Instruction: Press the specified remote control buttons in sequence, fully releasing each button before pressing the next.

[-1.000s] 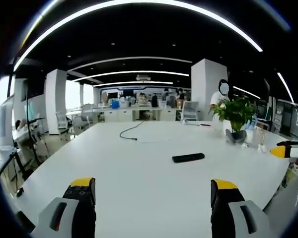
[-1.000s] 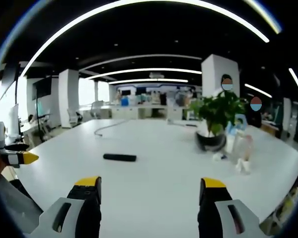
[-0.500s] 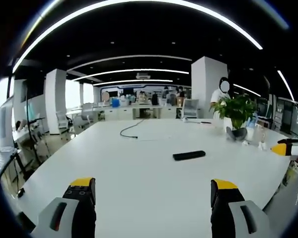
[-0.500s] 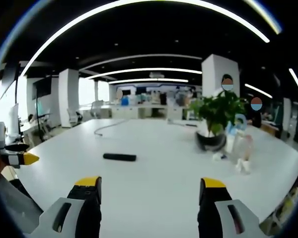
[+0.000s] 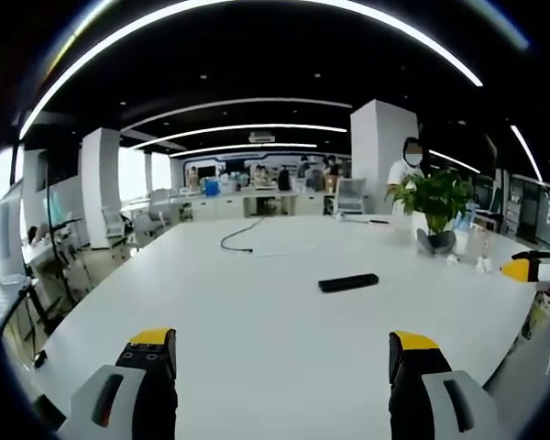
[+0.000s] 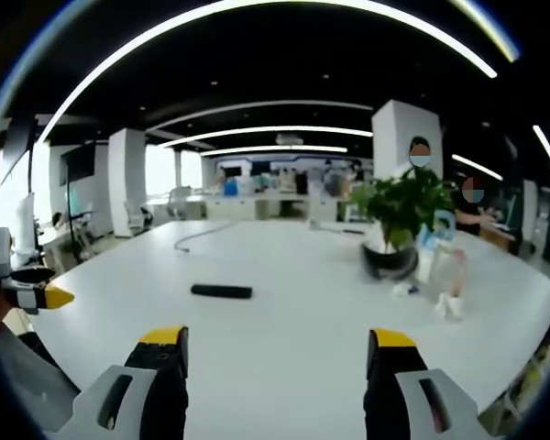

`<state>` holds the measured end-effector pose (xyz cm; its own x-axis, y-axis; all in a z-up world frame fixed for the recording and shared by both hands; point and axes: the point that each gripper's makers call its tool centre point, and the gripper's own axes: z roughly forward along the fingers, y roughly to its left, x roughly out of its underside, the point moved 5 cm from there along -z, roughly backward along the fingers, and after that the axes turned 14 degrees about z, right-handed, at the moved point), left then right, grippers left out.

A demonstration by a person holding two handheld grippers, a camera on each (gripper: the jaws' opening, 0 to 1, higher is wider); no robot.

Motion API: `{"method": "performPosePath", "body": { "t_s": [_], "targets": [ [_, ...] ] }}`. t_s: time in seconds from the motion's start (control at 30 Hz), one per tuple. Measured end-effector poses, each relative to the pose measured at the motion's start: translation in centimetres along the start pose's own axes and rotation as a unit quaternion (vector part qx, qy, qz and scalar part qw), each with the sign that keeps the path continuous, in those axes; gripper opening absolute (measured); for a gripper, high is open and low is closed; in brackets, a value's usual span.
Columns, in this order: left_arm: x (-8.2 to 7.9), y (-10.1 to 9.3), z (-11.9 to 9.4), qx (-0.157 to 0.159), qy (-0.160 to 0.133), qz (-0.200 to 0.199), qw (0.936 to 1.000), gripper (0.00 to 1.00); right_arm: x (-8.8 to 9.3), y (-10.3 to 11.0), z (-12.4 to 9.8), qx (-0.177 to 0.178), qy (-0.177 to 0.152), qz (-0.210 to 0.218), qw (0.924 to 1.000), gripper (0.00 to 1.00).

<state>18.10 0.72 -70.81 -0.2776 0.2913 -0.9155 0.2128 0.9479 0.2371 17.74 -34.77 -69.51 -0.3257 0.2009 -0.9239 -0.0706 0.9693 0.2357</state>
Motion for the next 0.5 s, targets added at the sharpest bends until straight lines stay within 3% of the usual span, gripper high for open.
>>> {"method": "performPosePath", "body": {
  "t_s": [0.5],
  "targets": [
    [0.07, -0.15, 0.07, 0.001, 0.003, 0.007, 1.0000, 1.00, -0.16, -0.06, -0.06, -0.003, -0.006, 0.006, 1.0000, 0.78]
  ]
}}
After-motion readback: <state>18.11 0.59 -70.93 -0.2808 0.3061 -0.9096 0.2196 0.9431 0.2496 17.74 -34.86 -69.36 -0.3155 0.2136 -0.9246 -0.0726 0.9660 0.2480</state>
